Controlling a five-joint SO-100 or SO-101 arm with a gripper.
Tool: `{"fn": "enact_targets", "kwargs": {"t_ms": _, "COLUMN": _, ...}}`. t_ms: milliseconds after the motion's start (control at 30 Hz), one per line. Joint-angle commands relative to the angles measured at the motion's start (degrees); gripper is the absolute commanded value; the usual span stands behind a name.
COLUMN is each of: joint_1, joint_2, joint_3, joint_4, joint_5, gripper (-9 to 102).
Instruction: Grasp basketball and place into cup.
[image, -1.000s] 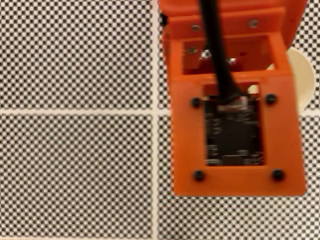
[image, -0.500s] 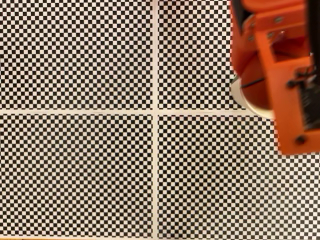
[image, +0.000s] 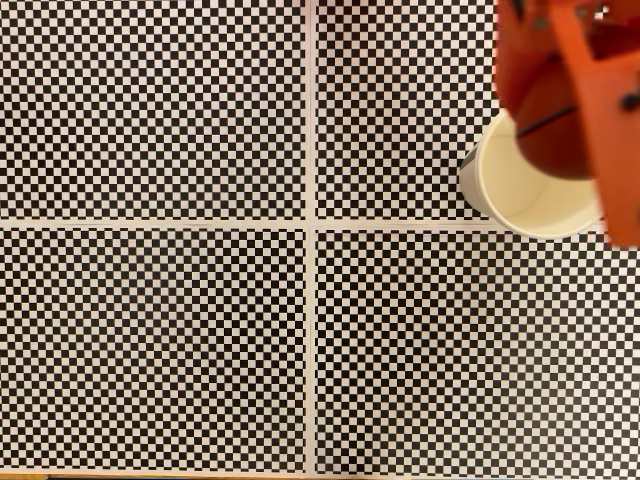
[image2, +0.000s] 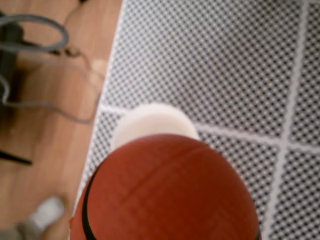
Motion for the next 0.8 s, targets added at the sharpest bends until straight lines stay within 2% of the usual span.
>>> {"fn": "enact_targets", "kwargs": {"t_ms": 0, "joint_1": -1.2, "joint_2": -0.6, "joint_3": 0.0, "joint_4": -0.6, "joint_5": 1.5, "gripper": 0}}
{"fn": "enact_targets", "kwargs": {"t_ms": 400, "joint_1": -6.2, "joint_2": -5.5, "joint_3": 2.4, "joint_4": -3.2, "joint_5": 6.9, "gripper": 0}}
{"fn": "enact_targets", "kwargs": {"t_ms": 767, "joint_1": -5.9, "joint_2": -11.0, "joint_3": 3.3, "joint_4": -8.3, "joint_5": 8.1, "gripper": 0}}
